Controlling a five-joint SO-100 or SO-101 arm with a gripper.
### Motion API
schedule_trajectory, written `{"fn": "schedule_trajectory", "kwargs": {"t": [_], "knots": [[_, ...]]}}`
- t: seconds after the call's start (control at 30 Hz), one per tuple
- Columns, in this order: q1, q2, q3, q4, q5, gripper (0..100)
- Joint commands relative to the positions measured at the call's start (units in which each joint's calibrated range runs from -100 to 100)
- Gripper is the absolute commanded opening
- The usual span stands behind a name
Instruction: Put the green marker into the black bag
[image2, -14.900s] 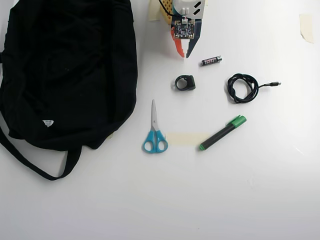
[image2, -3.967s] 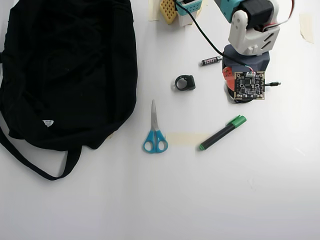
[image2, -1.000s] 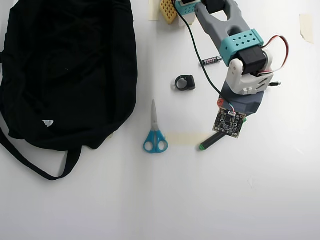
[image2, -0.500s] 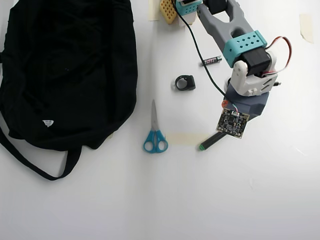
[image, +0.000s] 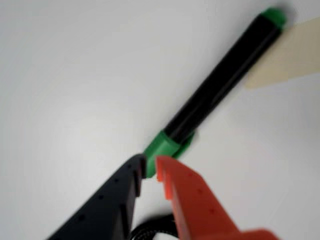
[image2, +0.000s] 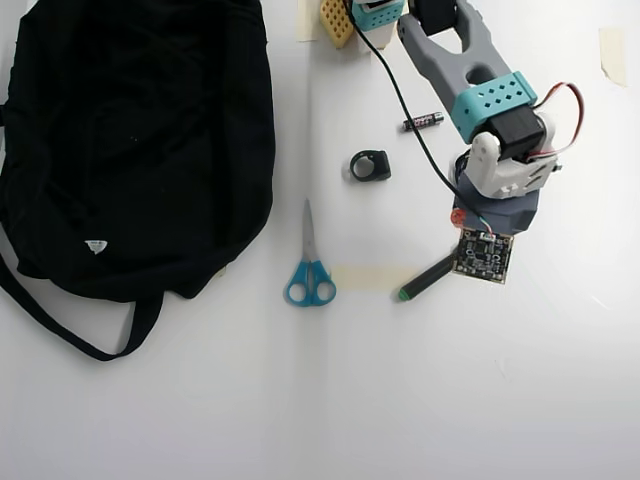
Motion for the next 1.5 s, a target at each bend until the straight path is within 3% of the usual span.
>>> {"fn": "schedule_trajectory", "kwargs": {"t": [0.0, 1.13, 1.47], "knots": [[-1.03, -0.06, -0.89, -2.57, 0.56, 2], [1.59, 7.08, -1.16, -3.95, -3.32, 2], [0.62, 6.91, -7.99, 1.91, -1.91, 2]]}}
